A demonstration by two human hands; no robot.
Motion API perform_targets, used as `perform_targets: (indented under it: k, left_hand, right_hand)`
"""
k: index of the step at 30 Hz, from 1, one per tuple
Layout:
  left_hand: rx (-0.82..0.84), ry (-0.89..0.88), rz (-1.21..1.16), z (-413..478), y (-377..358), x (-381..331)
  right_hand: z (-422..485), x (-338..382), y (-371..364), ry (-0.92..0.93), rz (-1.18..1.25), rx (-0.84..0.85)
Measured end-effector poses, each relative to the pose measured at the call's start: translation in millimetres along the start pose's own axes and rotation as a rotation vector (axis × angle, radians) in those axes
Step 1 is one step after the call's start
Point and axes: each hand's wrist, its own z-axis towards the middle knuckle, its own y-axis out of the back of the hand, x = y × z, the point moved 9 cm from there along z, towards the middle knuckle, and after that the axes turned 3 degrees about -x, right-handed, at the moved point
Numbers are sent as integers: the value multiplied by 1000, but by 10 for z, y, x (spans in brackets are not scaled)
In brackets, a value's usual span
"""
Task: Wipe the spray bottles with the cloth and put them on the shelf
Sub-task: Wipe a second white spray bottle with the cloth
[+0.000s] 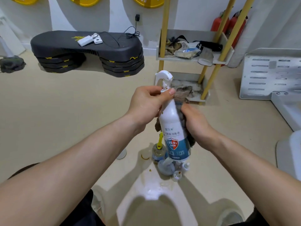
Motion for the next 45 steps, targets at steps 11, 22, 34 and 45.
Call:
perform_targets:
  k: [11, 22, 34, 45]
  left_hand:
    - [-272, 37, 68, 208, 303, 167]
    - [-207, 116, -132, 94, 216, 255]
    - [-139, -94, 115, -26, -48, 101]
    - [-145, -463, 694, -127, -308, -56]
  right_hand:
    - [-356, 115, -431, 339, -724, -89]
    - [-97, -77, -243, -48, 132, 156]
    - [-89, 378, 204, 270, 145, -329]
    - [3, 451, 443, 352, -392, -437]
